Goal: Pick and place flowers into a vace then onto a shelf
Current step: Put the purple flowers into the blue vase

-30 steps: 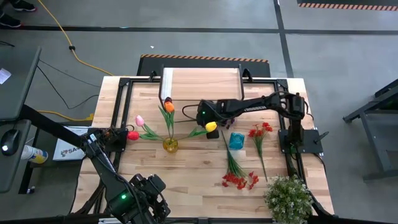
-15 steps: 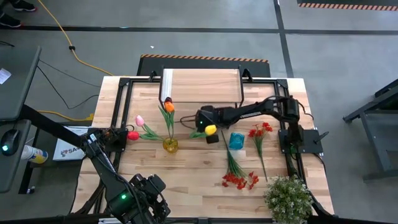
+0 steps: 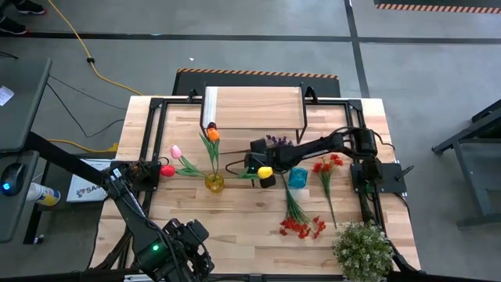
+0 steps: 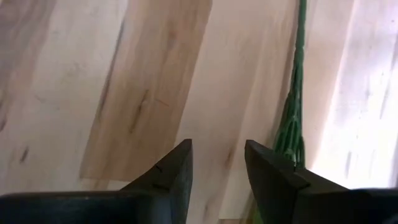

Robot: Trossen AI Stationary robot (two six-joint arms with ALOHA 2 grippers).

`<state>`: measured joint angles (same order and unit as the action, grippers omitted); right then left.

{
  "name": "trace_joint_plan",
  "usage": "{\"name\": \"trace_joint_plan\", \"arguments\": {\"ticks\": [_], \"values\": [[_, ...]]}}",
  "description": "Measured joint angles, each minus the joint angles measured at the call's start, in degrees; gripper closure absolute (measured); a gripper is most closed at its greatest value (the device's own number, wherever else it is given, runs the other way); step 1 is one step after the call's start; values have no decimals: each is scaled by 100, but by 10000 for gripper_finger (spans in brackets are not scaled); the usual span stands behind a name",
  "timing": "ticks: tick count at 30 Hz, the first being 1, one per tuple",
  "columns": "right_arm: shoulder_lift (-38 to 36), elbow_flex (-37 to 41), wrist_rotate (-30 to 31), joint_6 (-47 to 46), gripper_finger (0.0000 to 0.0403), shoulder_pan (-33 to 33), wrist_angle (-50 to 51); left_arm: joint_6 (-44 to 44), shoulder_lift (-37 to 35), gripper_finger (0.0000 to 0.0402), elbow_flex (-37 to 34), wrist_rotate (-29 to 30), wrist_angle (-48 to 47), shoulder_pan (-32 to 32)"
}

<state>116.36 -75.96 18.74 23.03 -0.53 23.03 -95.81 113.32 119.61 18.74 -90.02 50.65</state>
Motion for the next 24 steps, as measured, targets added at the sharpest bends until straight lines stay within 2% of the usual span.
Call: {"name": "trace_joint_plan", "arguments": {"ticks": [6,15,24], "values": [[0,0,21,-11,265,-100,-16,0,0,37,0,0,0,0],[19,0,-260,-105,265,-222,34,-2,0,37,0,-2,0,0],[66,0,43,-336,265,-223,115,-3,0,37,0,31,0,0]]}}
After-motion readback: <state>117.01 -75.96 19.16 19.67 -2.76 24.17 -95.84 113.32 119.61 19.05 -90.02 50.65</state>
